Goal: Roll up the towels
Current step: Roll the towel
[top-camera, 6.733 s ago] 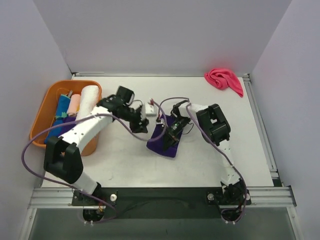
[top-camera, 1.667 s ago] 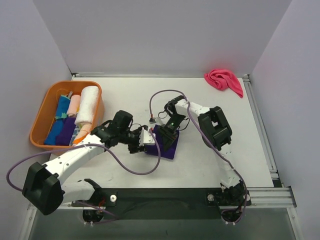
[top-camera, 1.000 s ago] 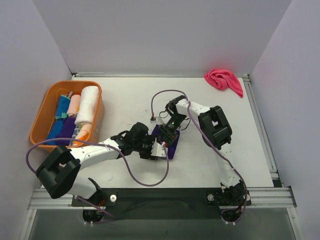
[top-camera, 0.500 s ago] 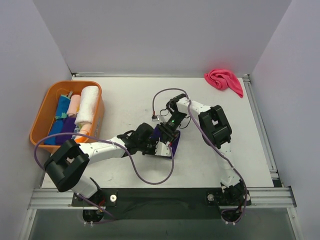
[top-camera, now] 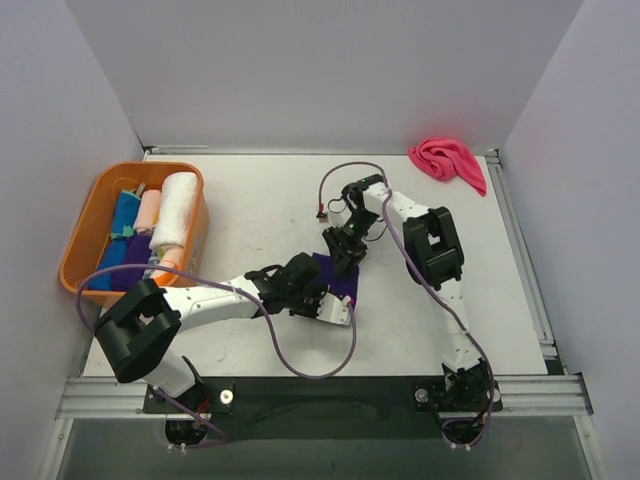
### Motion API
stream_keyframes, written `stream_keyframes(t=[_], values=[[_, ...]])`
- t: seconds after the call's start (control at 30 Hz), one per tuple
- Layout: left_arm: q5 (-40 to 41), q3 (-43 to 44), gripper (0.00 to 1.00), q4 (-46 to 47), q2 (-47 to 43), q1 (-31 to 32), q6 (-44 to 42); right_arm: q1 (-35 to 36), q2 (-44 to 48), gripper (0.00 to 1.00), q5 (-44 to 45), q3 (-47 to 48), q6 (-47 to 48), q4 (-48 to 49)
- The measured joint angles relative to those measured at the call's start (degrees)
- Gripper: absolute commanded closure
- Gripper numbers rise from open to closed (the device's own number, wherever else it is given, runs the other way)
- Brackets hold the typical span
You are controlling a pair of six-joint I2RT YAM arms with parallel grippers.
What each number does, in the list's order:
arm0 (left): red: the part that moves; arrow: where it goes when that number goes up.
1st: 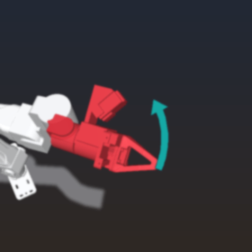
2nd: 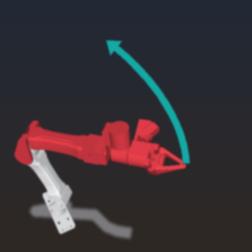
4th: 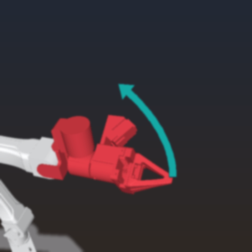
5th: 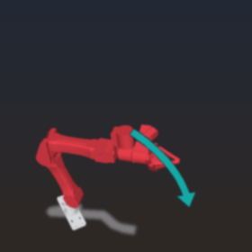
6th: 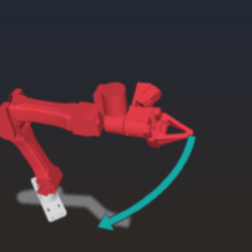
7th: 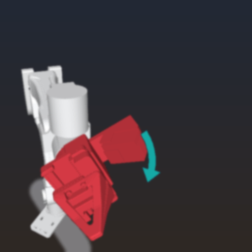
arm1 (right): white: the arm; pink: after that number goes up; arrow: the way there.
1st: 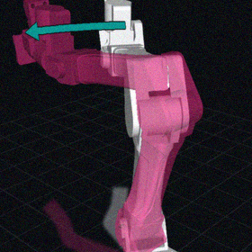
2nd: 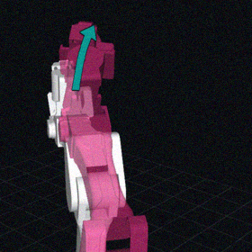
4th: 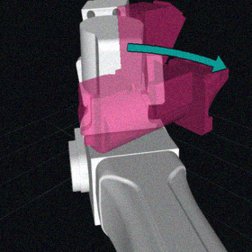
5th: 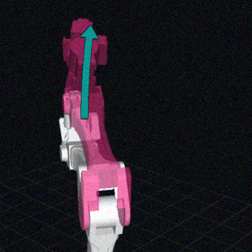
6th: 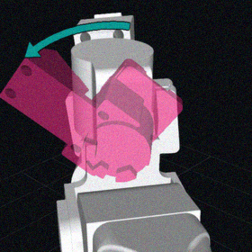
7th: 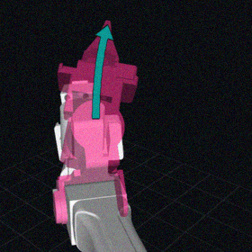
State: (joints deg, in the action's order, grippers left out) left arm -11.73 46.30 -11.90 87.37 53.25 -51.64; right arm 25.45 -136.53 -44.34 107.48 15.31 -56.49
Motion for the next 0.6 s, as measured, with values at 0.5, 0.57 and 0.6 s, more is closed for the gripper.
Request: stream_keyframes(t=[0.5, 0.57, 0.6], values=[[0.9, 10.6, 0.87, -13.9, 6.3, 2.0, 3.8, 4.5, -4.6, 0.65, 4.1, 8.4, -4.0, -4.4], [-1.3, 13.9, 0.87, -17.2, 8.5, 0.8, 4.3, 4.3, -4.4, 0.61, 3.8, 8.4, -4.0, -4.5], [-2.5, 15.5, 0.87, -18.9, 9.7, 0.1, 4.5, 4.0, -4.0, 0.56, 3.9, 8.4, -3.9, -4.4]])
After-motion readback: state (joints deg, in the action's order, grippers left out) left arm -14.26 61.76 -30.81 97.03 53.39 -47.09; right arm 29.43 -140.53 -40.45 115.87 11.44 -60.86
